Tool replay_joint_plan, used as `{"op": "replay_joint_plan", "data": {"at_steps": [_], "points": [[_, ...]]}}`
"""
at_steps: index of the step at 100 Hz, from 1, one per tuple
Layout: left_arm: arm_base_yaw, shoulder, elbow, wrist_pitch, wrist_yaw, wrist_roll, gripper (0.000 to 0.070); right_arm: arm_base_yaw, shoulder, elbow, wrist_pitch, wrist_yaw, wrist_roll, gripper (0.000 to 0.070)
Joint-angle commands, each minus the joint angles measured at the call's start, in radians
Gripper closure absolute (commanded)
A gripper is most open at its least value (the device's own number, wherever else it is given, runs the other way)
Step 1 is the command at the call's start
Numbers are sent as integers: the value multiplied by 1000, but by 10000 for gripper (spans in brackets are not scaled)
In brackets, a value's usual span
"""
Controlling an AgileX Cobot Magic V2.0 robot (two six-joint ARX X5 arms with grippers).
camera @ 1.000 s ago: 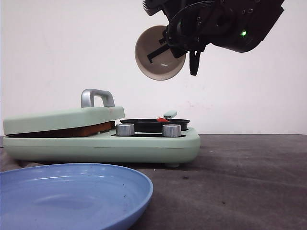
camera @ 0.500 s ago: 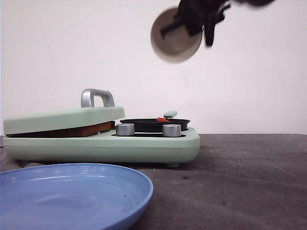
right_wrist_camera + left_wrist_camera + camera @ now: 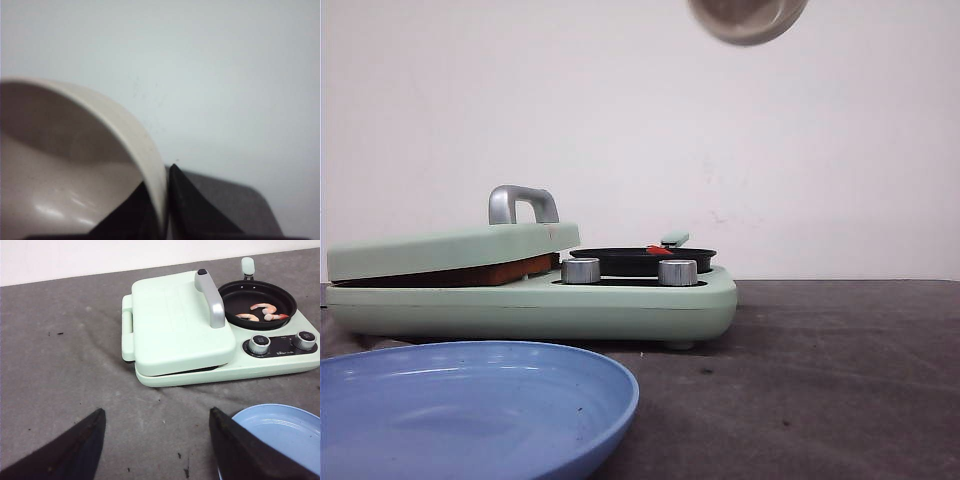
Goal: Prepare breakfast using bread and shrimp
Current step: 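Carry the empty bowl back and lower it onto the table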
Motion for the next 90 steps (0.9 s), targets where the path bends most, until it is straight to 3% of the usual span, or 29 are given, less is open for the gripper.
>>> {"op": "replay_joint_plan", "data": {"at_steps": [1, 10, 31, 55, 69, 90], "points": [[-2, -1, 4, 9, 0, -2, 351, -19, 13, 67, -140, -40, 121, 700], [-2, -1, 4, 9, 0, -2, 351, -76, 14, 140, -303, -148, 213, 700], [-2, -1, 4, 17, 0, -1, 351, -208, 14, 180, -483, -375, 349, 700], [-2, -1, 4, 26, 0, -1, 351, -358, 93, 180, -652, -593, 384, 700], [-2, -1, 4, 25, 0, -1, 351, -417, 181, 180, -682, -712, 384, 700], [-2, -1, 4, 23, 0, -1, 351, -468, 348, 180, -674, -772, 390, 700]]}}
